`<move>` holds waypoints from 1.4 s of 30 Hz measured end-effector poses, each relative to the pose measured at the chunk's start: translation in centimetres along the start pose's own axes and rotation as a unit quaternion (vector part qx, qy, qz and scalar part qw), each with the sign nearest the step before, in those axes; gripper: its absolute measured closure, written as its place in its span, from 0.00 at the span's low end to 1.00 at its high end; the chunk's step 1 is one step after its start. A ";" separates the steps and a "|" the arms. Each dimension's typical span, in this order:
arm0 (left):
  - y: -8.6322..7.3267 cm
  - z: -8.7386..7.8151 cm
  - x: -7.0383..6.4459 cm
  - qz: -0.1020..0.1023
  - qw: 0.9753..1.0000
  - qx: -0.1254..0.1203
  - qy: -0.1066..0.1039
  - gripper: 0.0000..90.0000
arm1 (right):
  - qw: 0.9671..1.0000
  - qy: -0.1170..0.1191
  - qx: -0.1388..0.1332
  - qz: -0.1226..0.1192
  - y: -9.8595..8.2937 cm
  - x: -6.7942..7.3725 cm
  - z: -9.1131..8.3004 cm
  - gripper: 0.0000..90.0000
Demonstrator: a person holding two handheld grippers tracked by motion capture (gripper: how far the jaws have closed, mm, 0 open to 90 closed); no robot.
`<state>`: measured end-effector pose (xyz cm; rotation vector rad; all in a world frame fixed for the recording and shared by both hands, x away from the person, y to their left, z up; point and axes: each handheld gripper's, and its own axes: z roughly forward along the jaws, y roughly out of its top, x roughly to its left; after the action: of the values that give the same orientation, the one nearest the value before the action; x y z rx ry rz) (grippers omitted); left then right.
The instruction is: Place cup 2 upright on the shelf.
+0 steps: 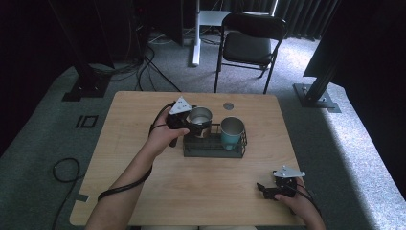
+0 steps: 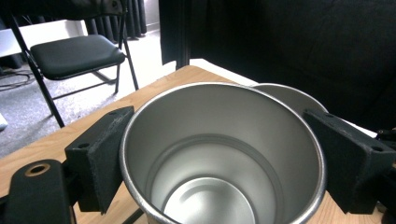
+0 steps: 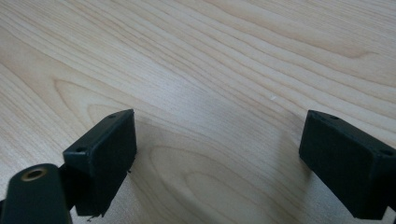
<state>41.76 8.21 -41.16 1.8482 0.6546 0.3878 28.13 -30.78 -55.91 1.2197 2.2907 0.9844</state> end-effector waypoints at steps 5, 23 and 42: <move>-0.7 0.6 -0.1 -0.001 1.000 0.006 -0.003 0.16 | 1.000 0.000 0.000 0.000 0.0 0.0 0.0 0.12; -2.0 1.5 -0.1 -0.011 1.000 0.009 -0.005 0.16 | 1.000 0.000 0.000 0.000 0.0 0.0 0.0 0.12; -3.4 3.1 0.5 -0.016 0.999 0.028 0.001 0.16 | 1.000 0.000 0.000 0.000 0.0 0.0 0.0 0.12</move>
<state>42.98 7.11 -45.50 1.8886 0.7008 0.3531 28.14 -30.79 -55.92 1.2203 2.2900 0.9850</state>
